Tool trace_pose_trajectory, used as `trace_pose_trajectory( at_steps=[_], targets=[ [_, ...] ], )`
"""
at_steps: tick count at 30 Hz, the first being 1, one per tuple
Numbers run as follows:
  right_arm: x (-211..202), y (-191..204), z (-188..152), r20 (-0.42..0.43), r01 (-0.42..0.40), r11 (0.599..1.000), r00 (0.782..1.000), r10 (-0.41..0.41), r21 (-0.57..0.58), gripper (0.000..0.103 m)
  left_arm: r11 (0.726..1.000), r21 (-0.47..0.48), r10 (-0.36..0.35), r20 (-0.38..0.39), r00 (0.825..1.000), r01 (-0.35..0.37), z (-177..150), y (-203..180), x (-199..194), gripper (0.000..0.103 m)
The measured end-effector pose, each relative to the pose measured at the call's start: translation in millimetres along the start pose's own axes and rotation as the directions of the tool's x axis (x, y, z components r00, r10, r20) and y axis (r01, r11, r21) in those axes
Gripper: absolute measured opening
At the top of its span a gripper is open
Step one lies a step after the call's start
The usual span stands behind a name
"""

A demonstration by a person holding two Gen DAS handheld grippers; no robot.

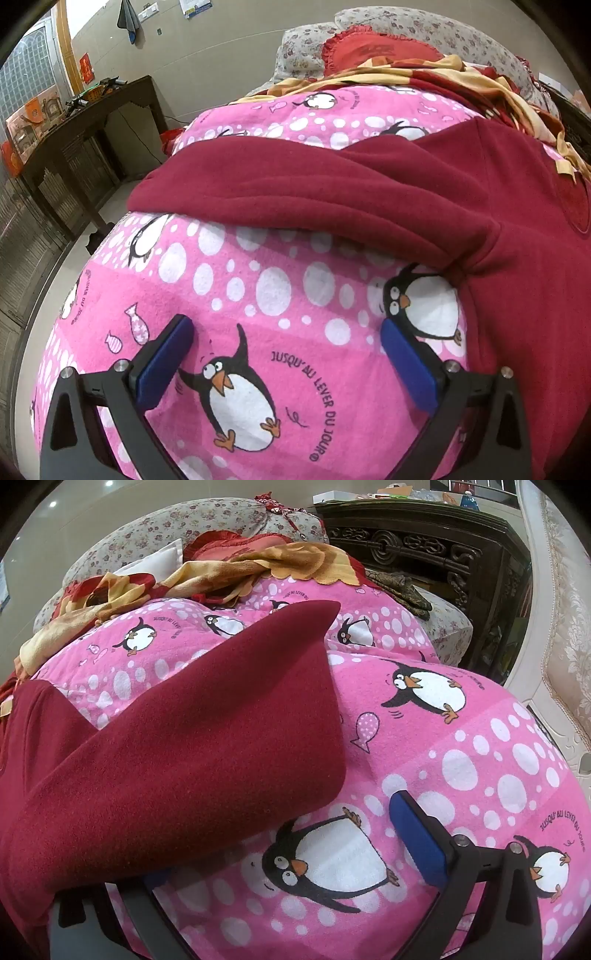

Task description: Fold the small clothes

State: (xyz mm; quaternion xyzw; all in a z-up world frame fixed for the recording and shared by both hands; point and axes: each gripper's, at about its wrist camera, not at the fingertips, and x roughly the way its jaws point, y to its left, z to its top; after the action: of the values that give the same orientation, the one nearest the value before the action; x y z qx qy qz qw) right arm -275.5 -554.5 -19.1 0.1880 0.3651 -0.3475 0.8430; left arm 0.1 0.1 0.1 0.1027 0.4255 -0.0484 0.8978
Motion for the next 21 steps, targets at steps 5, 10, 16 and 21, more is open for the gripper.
trace_pose_trajectory(
  at_steps=[5,10,16,21],
  targets=[
    [0,0,0,0.000,0.000,1.000,1.000,0.000,0.000,0.103,1.000,0.000,0.001,-0.001,1.000,-0.001,0,0,0,0.103],
    [0,0,0,0.000,0.000,1.000,1.000,0.000,0.000,0.103,1.000,0.001,0.002,0.000,1.000,-0.002,0,0,0,0.103],
    [0,0,0,0.001,-0.001,1.000,1.000,0.001,0.001,0.103,1.000,0.001,-0.024,-0.042,0.999,0.024,1,0,-5,0.103],
    [0,0,0,0.001,0.001,1.000,1.000,-0.001,-0.001,0.103,0.994,-0.013,-0.106,-0.037,0.994,0.105,-13,1,-42,0.103]
  ],
)
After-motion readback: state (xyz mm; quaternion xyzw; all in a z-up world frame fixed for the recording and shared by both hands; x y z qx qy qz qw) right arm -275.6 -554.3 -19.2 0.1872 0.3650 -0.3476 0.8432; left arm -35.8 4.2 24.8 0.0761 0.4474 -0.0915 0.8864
